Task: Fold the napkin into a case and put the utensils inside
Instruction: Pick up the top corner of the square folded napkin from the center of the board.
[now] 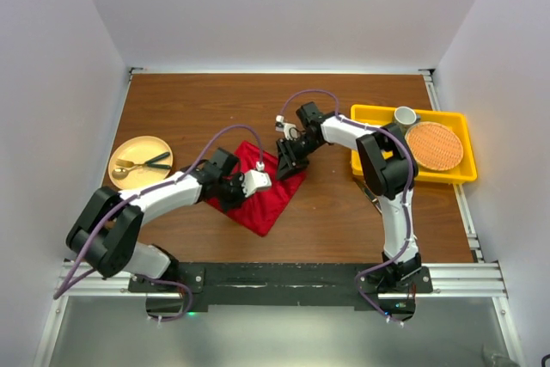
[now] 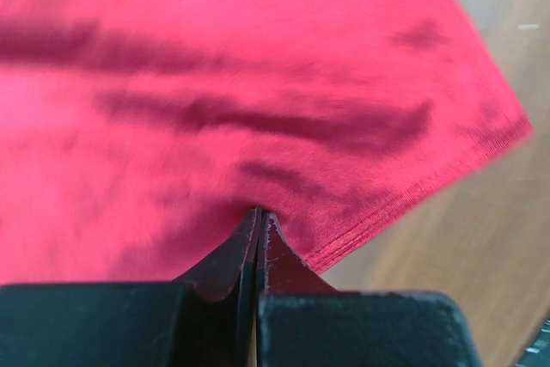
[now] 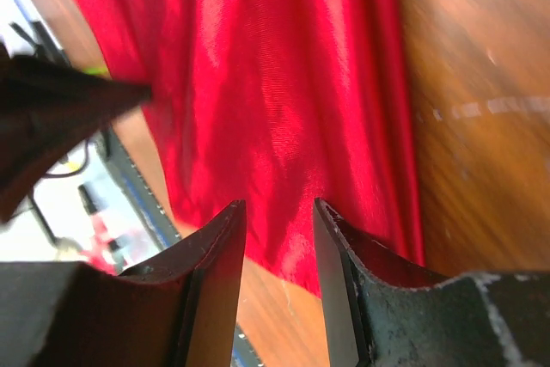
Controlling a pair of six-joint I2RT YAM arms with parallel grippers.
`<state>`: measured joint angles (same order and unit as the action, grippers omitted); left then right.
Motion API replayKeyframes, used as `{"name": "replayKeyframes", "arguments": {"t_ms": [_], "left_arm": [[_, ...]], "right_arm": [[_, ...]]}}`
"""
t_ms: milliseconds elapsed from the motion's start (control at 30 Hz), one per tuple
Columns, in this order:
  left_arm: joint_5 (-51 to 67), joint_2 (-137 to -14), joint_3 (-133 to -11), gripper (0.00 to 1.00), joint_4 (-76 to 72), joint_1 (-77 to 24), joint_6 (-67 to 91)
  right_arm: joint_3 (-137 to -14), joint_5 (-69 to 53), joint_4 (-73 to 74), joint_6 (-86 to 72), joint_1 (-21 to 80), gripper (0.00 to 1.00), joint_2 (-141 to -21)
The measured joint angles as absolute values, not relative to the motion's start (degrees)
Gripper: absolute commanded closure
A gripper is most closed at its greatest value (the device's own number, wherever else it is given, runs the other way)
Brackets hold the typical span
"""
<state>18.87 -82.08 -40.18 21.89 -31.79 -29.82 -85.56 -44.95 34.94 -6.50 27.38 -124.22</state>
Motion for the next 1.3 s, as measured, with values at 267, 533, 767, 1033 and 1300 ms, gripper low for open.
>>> {"name": "replayKeyframes", "arguments": {"t_ms": [267, 533, 767, 1033, 1300], "left_arm": [[19.44, -74.81, -40.16, 0.61, 24.69, -34.61, -29.98], [25.67, -65.89, -40.29, 0.65, 24.97, -40.27, -34.83], [22.85, -66.02, -34.83, 0.64, 23.59, -50.83, -38.79], [19.22, -66.35, -31.77, 0.66, 21.34, -58.83, -42.74], [16.73, -69.84, -31.07, 0.69, 18.15, -59.42, -44.18]], "right_arm": [[-87.96, -44.47, 39.03, -0.30, 29.19, 0.58, -124.99], [-83.50, -42.78, 39.83, 0.08, 29.21, 0.58, -121.69], [-82.24, -42.57, 39.81, -0.03, 29.19, 0.58, -120.95], [-82.24, -42.61, 39.75, -0.25, 29.19, 0.58, -120.95], [-82.06, -42.70, 39.24, -1.34, 29.19, 0.58, -120.95]]}}
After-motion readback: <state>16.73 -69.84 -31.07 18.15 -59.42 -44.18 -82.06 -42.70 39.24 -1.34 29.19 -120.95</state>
